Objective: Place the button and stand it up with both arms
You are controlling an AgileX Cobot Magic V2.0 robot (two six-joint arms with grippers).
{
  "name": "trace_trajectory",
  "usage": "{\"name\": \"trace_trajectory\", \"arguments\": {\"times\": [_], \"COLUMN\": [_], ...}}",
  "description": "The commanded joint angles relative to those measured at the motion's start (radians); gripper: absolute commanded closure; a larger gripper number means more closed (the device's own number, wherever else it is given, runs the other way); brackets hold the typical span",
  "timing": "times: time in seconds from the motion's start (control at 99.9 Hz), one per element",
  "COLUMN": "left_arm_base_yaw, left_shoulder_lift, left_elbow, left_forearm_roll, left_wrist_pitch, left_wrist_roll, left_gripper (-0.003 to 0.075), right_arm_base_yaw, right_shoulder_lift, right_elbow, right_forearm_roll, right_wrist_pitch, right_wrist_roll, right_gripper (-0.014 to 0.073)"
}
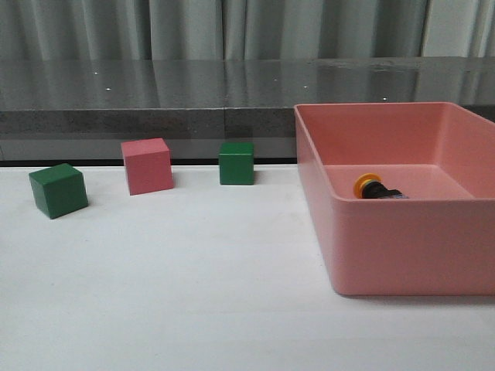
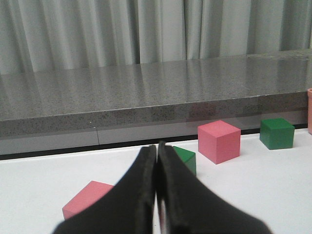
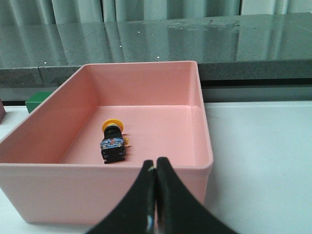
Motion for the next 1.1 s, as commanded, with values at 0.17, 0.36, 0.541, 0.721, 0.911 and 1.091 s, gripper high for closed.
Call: {"name": "trace_trajectory", "arguments": {"times": [0.17, 0.36, 0.541, 0.721, 0.911, 1.091], "left_arm_base_yaw": [0.002, 0.002, 0.002, 0.002, 0.002, 0.002], "left_shoulder_lift": [-0.029, -0.029, -0.029, -0.029, -0.029, -0.029], "left_elbow": [0.045, 0.045, 0.045, 0.045, 0.045, 0.045], "left_forearm_roll": [0.002, 0.002, 0.002, 0.002, 0.002, 0.002], "left_wrist_pitch": [-0.075, -0.075, -0.075, -0.075, -0.075, -0.075], "left_wrist_roll": [-0.008, -0.008, -0.008, -0.008, -0.008, -0.008], "left_gripper": [0.0740, 0.0740, 0.0740, 0.0740, 0.0740, 0.0740], "right_arm_base_yaw": [-0.007, -0.007, -0.007, -0.007, -0.005, -0.005], "right_shoulder_lift": [-0.020, -0.020, -0.020, -0.020, 0.030, 0.250], "right_elbow": [-0.011, -0.011, -0.011, -0.017, -0.200, -0.487], "right_forearm_roll": [-0.001, -0.001, -0.001, 0.003, 0.053, 0.059], "right_wrist_pitch": [-0.085, -0.085, -0.086, -0.274, -0.110, 0.180], "right_wrist_roll": [0.002, 0.002, 0.002, 0.004, 0.012, 0.011], "right_gripper": [0.0662, 0.0662, 0.0662, 0.0662, 0.0662, 0.0662]}}
